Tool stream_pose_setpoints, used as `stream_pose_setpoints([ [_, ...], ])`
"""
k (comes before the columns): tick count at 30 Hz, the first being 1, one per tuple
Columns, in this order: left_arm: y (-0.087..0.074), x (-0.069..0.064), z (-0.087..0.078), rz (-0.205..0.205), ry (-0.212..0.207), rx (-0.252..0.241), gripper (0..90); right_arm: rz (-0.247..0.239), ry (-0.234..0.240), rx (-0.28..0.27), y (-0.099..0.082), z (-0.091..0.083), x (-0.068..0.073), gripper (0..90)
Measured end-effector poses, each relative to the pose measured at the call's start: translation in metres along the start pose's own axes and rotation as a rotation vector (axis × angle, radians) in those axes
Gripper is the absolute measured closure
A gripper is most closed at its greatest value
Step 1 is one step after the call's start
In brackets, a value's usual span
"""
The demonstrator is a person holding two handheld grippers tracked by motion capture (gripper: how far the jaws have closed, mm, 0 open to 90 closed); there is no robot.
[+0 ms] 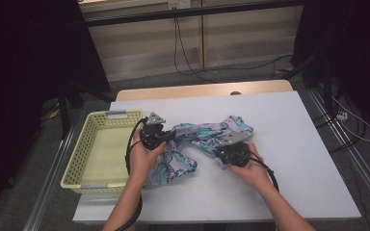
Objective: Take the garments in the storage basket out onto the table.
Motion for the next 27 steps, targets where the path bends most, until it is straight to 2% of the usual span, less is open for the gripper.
stream_pose_setpoints([
  [2, 0.001, -0.001, 0.000, -0.002, -0.001, -0.002, 86.9, 0.035, -0.003, -0.012, -0.007, -0.012, -0.011, 83.3],
  [5, 0.002, -0.001, 0.000, 0.002, 0.002, -0.001, 86.9, 0.063, -0.031, -0.016, -0.019, -0.029, -0.027, 83.4],
  [10, 0.004, -0.001, 0.000, 0.003, 0.003, -0.006, 86.9, 0.098, -0.110, -0.025, -0.036, -0.055, -0.053, 83.3],
  [12, 0.003, -0.001, 0.003, 0.004, 0.001, 0.001, 86.9, 0.134, -0.100, -0.044, -0.041, -0.060, -0.060, 82.4],
  [13, 0.003, -0.002, 0.005, -0.005, -0.006, 0.005, 86.8, 0.123, -0.097, -0.051, -0.041, -0.060, -0.060, 81.4],
  [14, 0.002, -0.002, 0.006, 0.006, -0.002, 0.007, 86.8, 0.106, -0.093, -0.050, -0.041, -0.060, -0.057, 79.1],
  [19, 0.000, -0.002, 0.008, -0.006, -0.012, 0.011, 86.6, 0.036, -0.063, -0.072, -0.029, -0.049, -0.034, 52.9],
  [22, -0.001, -0.002, 0.008, 0.001, -0.010, 0.013, 86.6, 0.022, -0.028, -0.097, -0.017, -0.039, -0.020, 44.7],
  [23, -0.001, -0.002, 0.008, 0.000, -0.011, 0.014, 86.6, 0.017, -0.018, -0.105, -0.013, -0.035, -0.015, 42.7],
  [27, -0.001, -0.002, 0.008, 0.001, -0.014, 0.017, 86.6, -0.029, 0.032, -0.075, -0.002, -0.013, 0.009, 47.3],
])
Point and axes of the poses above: each handheld gripper's, and its own axes: z roughly forward along the jaws, y roughly out of its top, x roughly to its left, the point moved 2 cm from there along z, roughly forward along the jaws, and after that the axes turned 6 degrees about -y, right-handed, at the moved point
